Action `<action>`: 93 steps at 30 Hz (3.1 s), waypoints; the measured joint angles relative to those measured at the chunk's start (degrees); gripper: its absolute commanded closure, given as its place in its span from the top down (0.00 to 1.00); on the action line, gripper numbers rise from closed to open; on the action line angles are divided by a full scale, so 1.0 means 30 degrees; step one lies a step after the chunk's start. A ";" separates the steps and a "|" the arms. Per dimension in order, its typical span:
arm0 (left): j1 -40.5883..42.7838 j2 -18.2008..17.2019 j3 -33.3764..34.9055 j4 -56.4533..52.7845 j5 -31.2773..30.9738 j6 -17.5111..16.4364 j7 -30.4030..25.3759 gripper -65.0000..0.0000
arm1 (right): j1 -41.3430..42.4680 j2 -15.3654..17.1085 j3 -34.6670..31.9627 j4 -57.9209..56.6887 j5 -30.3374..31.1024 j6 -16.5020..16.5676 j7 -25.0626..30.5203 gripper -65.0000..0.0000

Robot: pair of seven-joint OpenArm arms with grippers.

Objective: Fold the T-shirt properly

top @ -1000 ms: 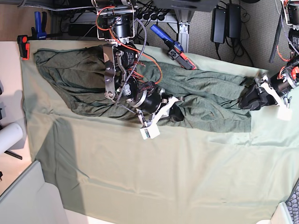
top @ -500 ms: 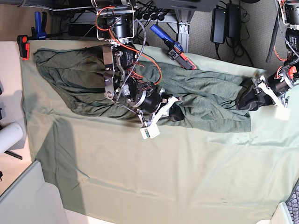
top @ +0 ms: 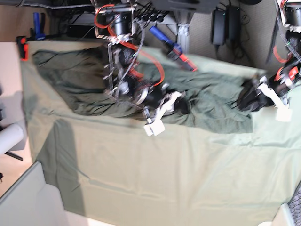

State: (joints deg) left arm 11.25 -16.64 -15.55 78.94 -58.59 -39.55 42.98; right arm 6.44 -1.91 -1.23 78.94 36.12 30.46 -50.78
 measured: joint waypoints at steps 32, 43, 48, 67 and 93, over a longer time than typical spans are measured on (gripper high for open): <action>0.0007 0.0007 0.0000 0.0000 -0.1078 0.0007 0.0758 0.58 | 0.3228 -0.2062 -0.5472 -0.4262 -0.4313 0.0000 0.4073 0.00; -0.0102 0.0270 0.0029 0.0000 -0.1195 0.0015 0.0816 0.58 | 0.1253 -0.2113 -0.5457 -0.4146 -0.3541 0.0022 0.4211 0.00; -0.0168 0.1005 -0.0073 0.0007 -0.1202 -0.0058 0.0656 0.58 | 0.1188 -0.2120 -0.5457 -0.4153 -0.3388 0.0066 0.4073 0.00; -0.0204 0.1588 -0.0051 0.0073 0.1749 -0.0131 -0.1348 0.00 | 0.1173 -0.2113 -0.5457 -0.3876 -0.3337 0.0073 0.3752 0.00; -0.0160 0.0787 -0.2018 0.0022 0.3038 -0.0124 -0.0911 0.00 | 0.1078 0.2055 0.1712 0.4189 -0.4335 0.0051 0.1406 0.00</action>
State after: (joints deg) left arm 10.76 -14.28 -21.61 79.00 -49.47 -39.92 40.25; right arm 9.67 4.25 3.90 91.50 23.11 30.61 -46.57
